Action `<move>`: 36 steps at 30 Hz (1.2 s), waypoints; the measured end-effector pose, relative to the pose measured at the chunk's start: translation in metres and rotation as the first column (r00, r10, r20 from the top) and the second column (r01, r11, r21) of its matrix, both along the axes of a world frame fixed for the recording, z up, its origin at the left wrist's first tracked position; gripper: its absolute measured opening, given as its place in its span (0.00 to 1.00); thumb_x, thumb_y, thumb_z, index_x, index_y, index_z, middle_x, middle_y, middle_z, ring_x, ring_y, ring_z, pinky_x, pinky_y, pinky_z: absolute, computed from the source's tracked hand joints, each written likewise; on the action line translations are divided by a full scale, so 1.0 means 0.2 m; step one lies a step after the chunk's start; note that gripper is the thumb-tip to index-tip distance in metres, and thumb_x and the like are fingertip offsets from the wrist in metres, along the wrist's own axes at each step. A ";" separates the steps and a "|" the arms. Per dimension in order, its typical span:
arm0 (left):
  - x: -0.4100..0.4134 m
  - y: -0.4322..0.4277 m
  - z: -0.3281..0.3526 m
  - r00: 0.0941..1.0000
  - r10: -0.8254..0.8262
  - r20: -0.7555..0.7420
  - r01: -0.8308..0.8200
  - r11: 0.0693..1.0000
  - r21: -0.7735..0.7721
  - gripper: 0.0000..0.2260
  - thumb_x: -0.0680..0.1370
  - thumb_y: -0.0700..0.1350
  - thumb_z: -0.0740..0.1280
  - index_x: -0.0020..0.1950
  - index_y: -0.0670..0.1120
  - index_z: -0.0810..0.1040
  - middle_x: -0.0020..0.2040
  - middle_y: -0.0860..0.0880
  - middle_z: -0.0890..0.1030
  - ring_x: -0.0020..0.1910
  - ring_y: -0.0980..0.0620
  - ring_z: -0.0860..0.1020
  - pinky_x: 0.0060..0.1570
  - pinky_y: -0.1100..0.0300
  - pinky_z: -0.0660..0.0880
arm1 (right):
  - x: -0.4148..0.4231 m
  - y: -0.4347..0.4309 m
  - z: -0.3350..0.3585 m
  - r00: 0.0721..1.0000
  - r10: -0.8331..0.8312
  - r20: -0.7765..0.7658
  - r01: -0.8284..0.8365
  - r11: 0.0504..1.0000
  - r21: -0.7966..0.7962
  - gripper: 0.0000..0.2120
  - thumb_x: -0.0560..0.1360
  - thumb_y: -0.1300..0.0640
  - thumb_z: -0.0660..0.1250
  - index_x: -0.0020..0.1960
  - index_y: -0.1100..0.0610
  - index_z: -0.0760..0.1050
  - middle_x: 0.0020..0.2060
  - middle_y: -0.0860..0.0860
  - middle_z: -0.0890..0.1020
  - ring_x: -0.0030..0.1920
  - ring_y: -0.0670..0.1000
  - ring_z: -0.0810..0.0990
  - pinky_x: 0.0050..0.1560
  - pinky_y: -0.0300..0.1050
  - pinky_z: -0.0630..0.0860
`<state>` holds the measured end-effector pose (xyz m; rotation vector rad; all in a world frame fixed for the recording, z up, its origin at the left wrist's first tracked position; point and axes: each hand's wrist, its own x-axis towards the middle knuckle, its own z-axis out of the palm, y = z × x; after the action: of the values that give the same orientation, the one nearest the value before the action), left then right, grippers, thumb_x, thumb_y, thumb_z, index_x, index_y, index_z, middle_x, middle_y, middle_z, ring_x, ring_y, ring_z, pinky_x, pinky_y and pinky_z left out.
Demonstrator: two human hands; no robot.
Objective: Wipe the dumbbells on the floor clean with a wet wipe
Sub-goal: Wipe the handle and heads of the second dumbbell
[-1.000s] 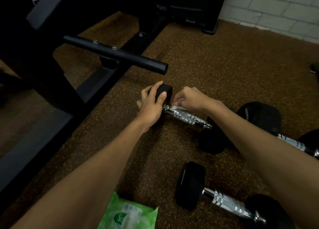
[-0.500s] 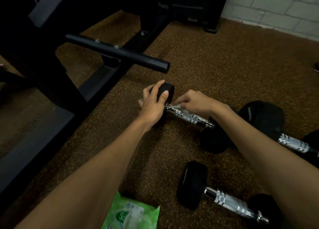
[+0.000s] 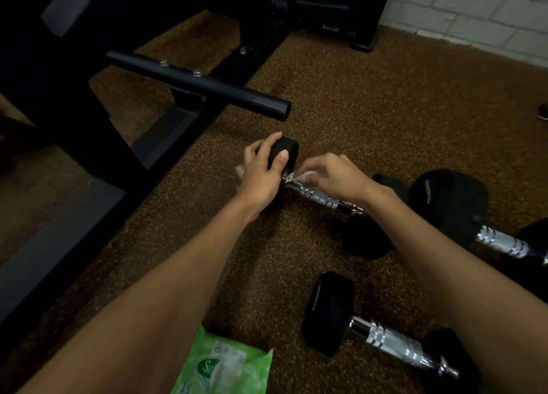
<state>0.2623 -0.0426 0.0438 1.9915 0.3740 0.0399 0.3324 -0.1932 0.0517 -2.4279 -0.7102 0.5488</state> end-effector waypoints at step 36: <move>-0.01 -0.01 -0.02 0.999 0.037 0.011 -0.037 0.999 0.027 0.17 0.81 0.55 0.56 0.70 0.65 0.63 0.72 0.53 0.59 0.68 0.45 0.58 0.70 0.40 0.56 | 0.05 0.20 -0.01 0.983 -0.180 -0.030 0.170 0.962 -0.214 0.06 0.76 0.60 0.60 0.50 0.58 0.75 0.48 0.58 0.76 0.51 0.57 0.77 0.43 0.40 0.67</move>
<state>0.2612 -0.0437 0.0402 2.0101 0.4052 0.0793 0.3433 -0.1539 0.0498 -2.6301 -0.4285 0.6369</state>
